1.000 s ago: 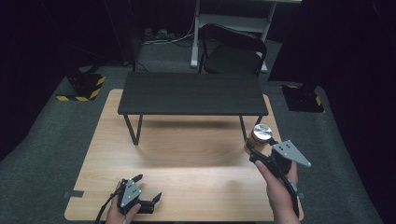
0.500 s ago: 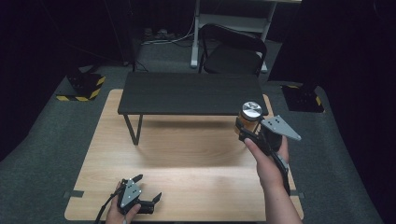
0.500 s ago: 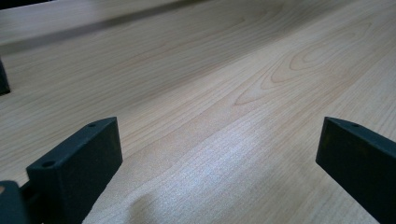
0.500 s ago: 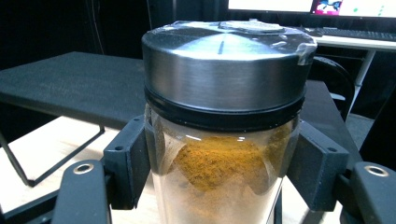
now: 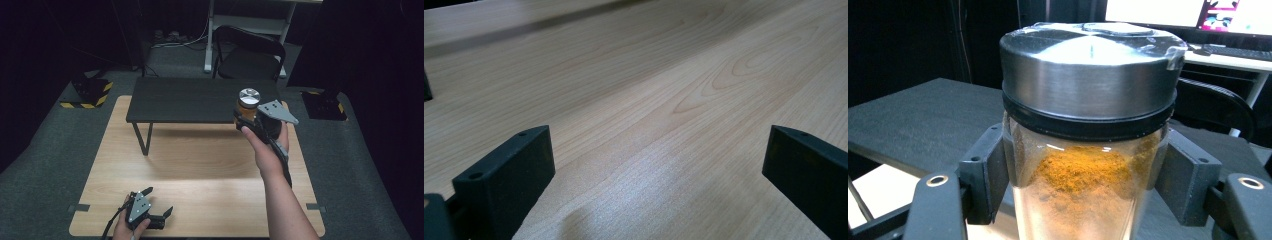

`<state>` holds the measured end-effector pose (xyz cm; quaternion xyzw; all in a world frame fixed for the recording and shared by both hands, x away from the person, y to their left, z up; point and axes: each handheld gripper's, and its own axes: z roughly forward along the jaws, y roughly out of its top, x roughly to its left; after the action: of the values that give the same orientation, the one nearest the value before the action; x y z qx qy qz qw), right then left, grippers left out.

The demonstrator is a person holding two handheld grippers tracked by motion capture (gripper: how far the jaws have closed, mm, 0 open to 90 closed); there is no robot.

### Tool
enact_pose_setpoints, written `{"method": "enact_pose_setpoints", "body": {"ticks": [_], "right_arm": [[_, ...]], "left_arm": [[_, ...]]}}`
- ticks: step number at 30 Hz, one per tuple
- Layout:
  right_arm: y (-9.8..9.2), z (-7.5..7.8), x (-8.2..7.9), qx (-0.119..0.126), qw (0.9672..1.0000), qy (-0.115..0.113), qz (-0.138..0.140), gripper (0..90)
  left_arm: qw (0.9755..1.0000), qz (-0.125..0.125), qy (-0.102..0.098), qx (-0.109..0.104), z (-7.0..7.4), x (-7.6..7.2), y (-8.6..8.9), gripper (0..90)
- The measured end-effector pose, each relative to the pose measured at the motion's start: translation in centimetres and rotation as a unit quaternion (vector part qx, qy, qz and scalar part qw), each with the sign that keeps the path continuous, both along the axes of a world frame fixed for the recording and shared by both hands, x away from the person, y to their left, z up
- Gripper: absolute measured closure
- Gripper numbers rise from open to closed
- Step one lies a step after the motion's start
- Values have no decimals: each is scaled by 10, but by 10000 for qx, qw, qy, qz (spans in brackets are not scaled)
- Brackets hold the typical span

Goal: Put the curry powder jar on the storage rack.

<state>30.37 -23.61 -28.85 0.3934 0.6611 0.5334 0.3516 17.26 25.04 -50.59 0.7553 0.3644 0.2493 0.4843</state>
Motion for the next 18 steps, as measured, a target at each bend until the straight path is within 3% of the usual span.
{"method": "enact_pose_setpoints", "body": {"ticks": [11, 18], "right_arm": [[37, -2, 38, -68, 10000, 18, 50, 309], [44, -7, 52, -33, 10000, 48, 20, 309]], "left_arm": [[10000, -29, 18, -50, -1, 1, 2, 5], [9999, -46, 43, -83, -1, 2, 3, 5]]}}
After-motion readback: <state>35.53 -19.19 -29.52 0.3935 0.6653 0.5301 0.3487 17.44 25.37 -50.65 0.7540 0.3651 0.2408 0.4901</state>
